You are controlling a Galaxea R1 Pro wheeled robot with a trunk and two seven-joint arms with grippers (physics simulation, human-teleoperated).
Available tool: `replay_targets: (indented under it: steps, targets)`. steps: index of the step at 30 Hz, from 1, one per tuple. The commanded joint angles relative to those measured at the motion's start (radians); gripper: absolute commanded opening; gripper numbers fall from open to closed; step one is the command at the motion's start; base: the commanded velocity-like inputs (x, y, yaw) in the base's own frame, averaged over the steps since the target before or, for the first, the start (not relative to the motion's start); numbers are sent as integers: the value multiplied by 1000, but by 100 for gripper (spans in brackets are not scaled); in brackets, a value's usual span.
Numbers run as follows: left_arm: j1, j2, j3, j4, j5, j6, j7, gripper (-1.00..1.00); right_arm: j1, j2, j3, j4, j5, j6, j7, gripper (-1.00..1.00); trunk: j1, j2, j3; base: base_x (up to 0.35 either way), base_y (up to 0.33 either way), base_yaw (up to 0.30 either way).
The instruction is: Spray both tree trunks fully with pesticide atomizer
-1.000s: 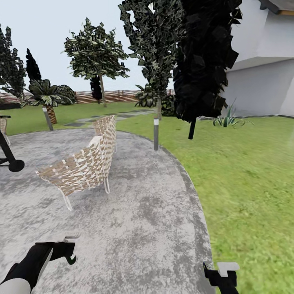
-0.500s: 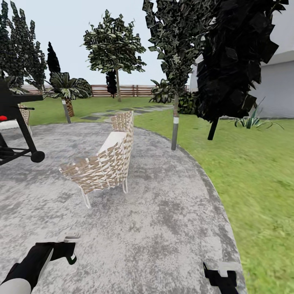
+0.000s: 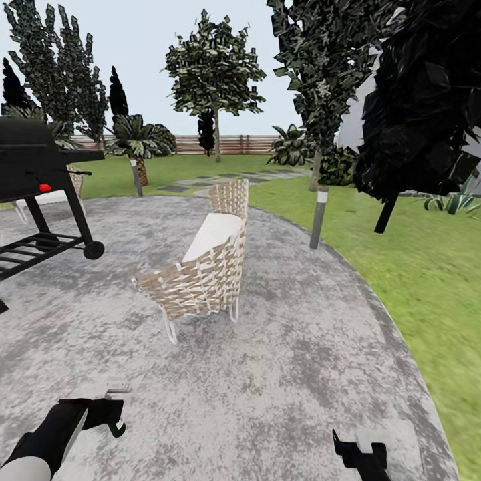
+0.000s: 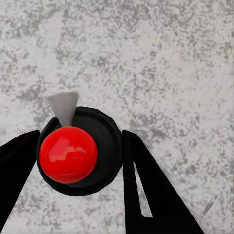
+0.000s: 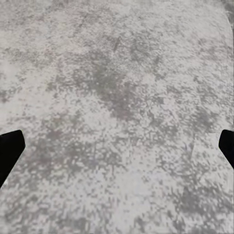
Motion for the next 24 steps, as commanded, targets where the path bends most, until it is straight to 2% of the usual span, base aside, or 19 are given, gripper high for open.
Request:
replay_targets:
  steps: [1,9,24]
  targets:
    - [-1,-1,6,1,-10,3,-9,-100,-1,0,0,1,1,-3,-3,100,0,0,-2,301,177,175]
    - [-1,-1,7,4,-9,2,-9,-100,-1,0,0,0,1,-3,-4,100,0,0,-9,295,203,142]
    - [-1,-1,7,5,-9,2,-10,-100,-1,-2,0,1,3,-3,1,100,0,0,-10,228,267,7]
